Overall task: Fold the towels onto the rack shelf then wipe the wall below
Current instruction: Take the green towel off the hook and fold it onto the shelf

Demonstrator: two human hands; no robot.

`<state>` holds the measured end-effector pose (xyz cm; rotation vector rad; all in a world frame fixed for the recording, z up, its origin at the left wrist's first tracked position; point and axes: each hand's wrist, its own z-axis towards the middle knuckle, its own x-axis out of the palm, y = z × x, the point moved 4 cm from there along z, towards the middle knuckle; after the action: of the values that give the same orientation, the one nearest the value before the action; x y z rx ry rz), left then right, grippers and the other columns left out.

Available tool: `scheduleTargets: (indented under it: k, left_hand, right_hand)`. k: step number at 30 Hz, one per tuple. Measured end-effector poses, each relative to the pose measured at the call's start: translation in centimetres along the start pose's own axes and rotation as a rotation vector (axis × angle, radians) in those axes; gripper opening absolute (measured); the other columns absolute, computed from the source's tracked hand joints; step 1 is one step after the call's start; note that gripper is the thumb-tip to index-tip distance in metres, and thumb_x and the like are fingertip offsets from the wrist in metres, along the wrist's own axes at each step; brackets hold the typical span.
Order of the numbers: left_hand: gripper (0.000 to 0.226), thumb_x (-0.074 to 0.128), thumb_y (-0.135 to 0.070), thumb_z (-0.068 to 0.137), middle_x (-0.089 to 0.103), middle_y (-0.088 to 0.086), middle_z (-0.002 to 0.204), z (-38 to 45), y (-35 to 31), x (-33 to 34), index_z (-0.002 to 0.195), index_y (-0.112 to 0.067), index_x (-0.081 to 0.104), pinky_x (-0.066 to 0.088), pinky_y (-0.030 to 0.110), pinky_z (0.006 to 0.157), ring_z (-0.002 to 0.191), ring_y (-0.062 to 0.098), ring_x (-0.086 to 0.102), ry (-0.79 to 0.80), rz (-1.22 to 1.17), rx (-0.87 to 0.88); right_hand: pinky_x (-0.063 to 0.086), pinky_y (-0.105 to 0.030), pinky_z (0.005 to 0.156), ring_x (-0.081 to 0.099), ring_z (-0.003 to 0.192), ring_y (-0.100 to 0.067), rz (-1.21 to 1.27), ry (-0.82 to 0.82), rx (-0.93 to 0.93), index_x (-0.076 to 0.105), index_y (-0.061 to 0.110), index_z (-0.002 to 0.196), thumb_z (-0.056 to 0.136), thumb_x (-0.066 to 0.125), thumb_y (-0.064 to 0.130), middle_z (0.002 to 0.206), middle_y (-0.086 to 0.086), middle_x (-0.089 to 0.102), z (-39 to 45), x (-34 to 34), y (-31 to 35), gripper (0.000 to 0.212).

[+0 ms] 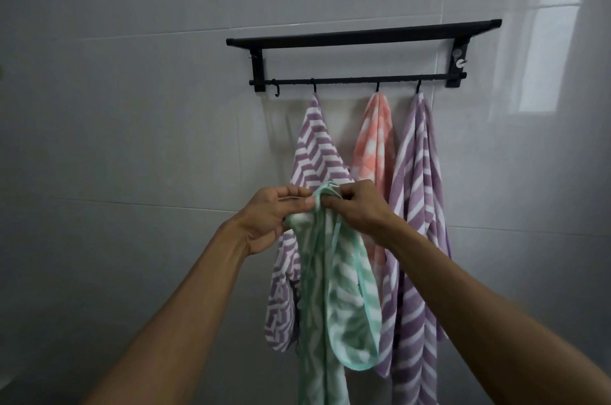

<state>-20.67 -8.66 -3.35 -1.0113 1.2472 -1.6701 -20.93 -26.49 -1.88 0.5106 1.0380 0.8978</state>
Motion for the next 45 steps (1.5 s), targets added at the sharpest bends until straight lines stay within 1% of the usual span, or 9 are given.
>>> scheduleTargets:
  k: [5,11,17,28,32,36,40,42,45]
  left_hand:
    - [0.015,0.064,-0.004,0.094,0.073,0.021,0.097,-0.1,0.9,0.1,0.104,0.005,0.069,0.061,0.031,0.067,0.076,0.021,0.073,-0.184,0.194,0.073]
    - [0.013,0.073,-0.009,0.089,0.076,0.015,0.084,1.4,0.9,-1.2,0.093,0.003,0.073,0.062,0.035,0.065,0.066,0.023,0.074,-0.553,0.098,0.06]
    - [0.019,0.071,-0.013,0.091,0.076,0.017,0.093,1.2,0.2,1.2,0.101,0.002,0.073,0.058,0.026,0.057,0.069,0.019,0.073,-0.36,0.083,0.052]
    - [0.026,0.064,-0.013,0.095,0.074,0.017,0.11,0.3,0.5,2.6,0.115,0.002,0.07,0.06,0.033,0.084,0.095,0.025,0.072,-0.017,0.075,0.073]
    - [0.02,0.065,-0.004,0.093,0.076,0.016,0.102,0.8,0.3,1.9,0.11,0.003,0.072,0.061,0.034,0.082,0.094,0.029,0.073,-0.13,0.239,0.122]
    - [0.017,0.062,-0.005,0.096,0.076,0.009,0.084,1.6,-1.2,-0.1,0.089,-0.01,0.076,0.059,0.035,0.076,0.082,0.027,0.071,-0.323,0.335,0.197]
    - [0.027,0.058,-0.008,0.099,0.07,0.005,0.077,2.1,-3.7,-2.6,0.078,-0.017,0.073,0.053,0.034,0.071,0.072,0.02,0.062,-0.462,0.372,0.271]
    - [0.031,0.055,-0.008,0.1,0.066,0.004,0.073,2.1,-4.4,-3.9,0.075,-0.018,0.07,0.049,0.029,0.062,0.066,0.017,0.058,-0.536,0.408,0.292]
    - [0.033,0.052,-0.007,0.101,0.064,0.004,0.077,1.7,-5.0,-6.6,0.075,-0.02,0.068,0.045,0.026,0.062,0.068,0.016,0.055,-0.666,0.419,0.306]
  right_hand:
    - [0.059,-0.045,0.08,0.071,0.082,-0.03,0.097,-0.026,0.076,0.078,0.006,0.086,0.092,0.071,0.034,0.087,-0.014,0.075,0.2,-0.8,-1.2,0.029]
    - [0.058,-0.045,0.079,0.068,0.085,-0.025,0.014,-0.104,-0.096,0.073,0.013,0.097,0.099,0.061,0.028,0.092,-0.008,0.071,-1.0,-1.3,0.7,0.019]
    - [0.043,-0.022,0.063,0.055,0.066,-0.007,0.03,0.082,-0.147,0.069,0.013,0.085,0.099,0.06,0.043,0.073,0.005,0.061,-1.3,0.4,2.2,0.035]
    - [0.06,-0.037,0.078,0.071,0.086,-0.018,0.166,-0.088,-0.075,0.073,0.018,0.086,0.093,0.07,0.042,0.091,0.0,0.074,0.5,0.4,0.2,0.025]
    - [0.062,-0.045,0.083,0.074,0.088,-0.02,0.253,0.0,-0.027,0.072,0.011,0.087,0.089,0.075,0.038,0.093,-0.005,0.077,0.4,0.2,-0.3,0.027]
    - [0.056,-0.028,0.055,0.069,0.067,-0.02,0.349,0.361,0.135,0.063,0.0,0.106,0.089,0.071,0.005,0.091,-0.018,0.072,-1.5,0.2,-2.2,0.019]
    - [0.054,-0.033,0.06,0.059,0.067,-0.021,0.19,0.613,0.394,0.065,0.001,0.104,0.092,0.054,0.002,0.092,-0.019,0.062,-4.2,1.8,-6.4,0.016]
    - [0.054,-0.039,0.071,0.057,0.072,-0.023,-0.124,0.644,0.399,0.065,0.004,0.099,0.09,0.051,0.007,0.092,-0.017,0.061,-4.7,2.0,-7.4,0.017]
    - [0.046,-0.02,0.052,0.051,0.069,-0.02,-0.676,0.718,0.318,0.062,-0.004,0.113,0.094,0.047,0.011,0.098,-0.015,0.064,-4.9,0.6,-7.8,0.029]
